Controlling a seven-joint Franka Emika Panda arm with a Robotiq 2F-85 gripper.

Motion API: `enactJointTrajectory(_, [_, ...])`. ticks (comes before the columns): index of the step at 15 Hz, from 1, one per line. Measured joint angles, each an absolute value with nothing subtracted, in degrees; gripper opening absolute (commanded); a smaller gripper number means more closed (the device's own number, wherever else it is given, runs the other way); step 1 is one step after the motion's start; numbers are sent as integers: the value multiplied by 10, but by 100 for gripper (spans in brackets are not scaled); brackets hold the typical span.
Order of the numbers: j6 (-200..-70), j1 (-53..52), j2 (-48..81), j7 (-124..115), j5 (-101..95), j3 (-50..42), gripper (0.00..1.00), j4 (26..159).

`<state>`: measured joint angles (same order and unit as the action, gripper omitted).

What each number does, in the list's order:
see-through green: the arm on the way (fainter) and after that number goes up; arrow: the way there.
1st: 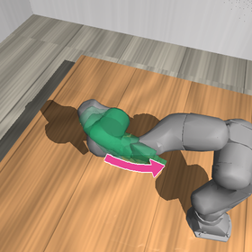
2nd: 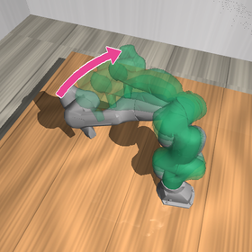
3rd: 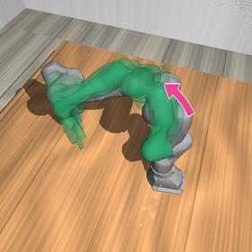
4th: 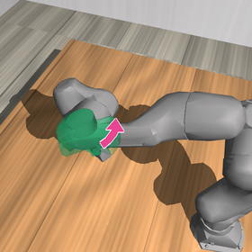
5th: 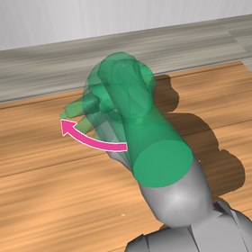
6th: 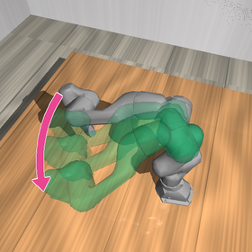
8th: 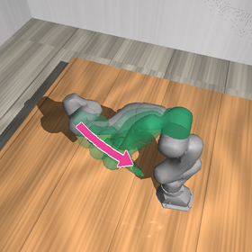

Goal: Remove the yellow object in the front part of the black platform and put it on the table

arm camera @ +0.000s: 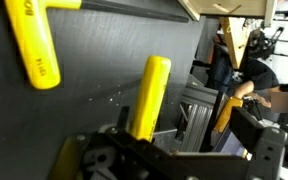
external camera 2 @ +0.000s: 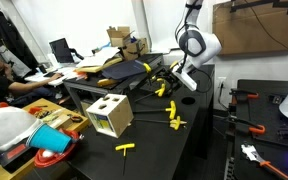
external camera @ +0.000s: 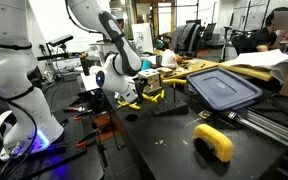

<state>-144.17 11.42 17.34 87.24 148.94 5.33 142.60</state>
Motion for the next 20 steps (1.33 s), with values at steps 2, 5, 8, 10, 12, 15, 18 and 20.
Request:
enactJointTrajectory(2, [-1538,42,124,860,1489,37,100,1441])
enactJointTrajectory(5, [-1683,-56,76,821,1489,63,100,1446])
enactJointTrajectory(8, [-1781,-110,70,714,1425,147,100,1442])
enactJointTrajectory(10, [-1832,-120,79,614,1334,213,100,1441])
enactJointTrajectory(12, [-1874,-102,102,554,1253,279,100,1442])
enactJointTrajectory(15, [-1921,-15,153,566,1185,376,100,1447])
enactJointTrajectory(18, [-1973,113,209,677,1179,477,100,1446])
enactJointTrajectory(20, [-1998,186,242,767,1191,526,100,1446])
